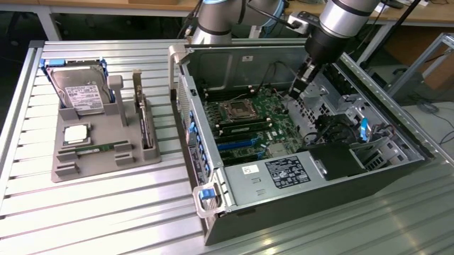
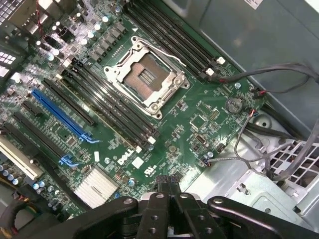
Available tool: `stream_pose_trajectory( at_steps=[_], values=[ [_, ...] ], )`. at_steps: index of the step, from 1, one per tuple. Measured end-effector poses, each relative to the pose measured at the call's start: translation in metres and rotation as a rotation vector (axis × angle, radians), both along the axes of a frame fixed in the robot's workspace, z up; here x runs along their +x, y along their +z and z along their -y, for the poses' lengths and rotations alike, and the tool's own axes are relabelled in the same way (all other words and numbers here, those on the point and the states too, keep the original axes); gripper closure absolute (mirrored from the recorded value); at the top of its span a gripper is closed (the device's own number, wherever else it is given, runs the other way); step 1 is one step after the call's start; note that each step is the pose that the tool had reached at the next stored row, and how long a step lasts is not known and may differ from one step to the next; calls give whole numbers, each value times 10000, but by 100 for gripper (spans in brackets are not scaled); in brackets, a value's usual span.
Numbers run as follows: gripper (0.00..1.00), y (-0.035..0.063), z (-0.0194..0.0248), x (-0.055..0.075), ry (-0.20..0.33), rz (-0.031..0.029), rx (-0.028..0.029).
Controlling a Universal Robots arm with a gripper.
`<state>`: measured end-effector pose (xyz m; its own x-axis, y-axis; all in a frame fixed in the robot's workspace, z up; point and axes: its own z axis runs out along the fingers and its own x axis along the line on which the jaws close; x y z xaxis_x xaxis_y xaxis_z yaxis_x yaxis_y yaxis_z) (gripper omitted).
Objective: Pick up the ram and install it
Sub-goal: 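Press down the ram until it locks into place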
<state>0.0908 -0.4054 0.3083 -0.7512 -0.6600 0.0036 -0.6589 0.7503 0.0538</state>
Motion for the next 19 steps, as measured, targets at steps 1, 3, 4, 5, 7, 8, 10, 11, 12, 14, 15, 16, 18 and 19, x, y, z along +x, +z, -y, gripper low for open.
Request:
stream_pose_trajectory(
  at_steps=[1,3,4,5,7,8,10,11,12,14,15,16,18,19],
  values=[
    [90,0,0,0,-72,0,-1],
    [90,0,0,0,-163,0,0],
    [90,0,0,0,-268,0,-1],
    [90,0,0,1,-348,0,-1],
    [90,0,0,1,-464,0,-1],
    [90,0,0,1,-572,0,-1],
    [90,0,0,1,-721,0,-1],
    [90,0,0,1,-808,0,0],
    [90,0,0,2,-1024,0,-1],
    [90,0,0,1,-1311,0,-1],
    [90,0,0,2,-1502,0,-1],
    [90,0,0,2,-1662,0,-1],
    [90,0,0,2,-1998,0,-1],
    [90,0,0,2,-2098,0,0]
  ],
)
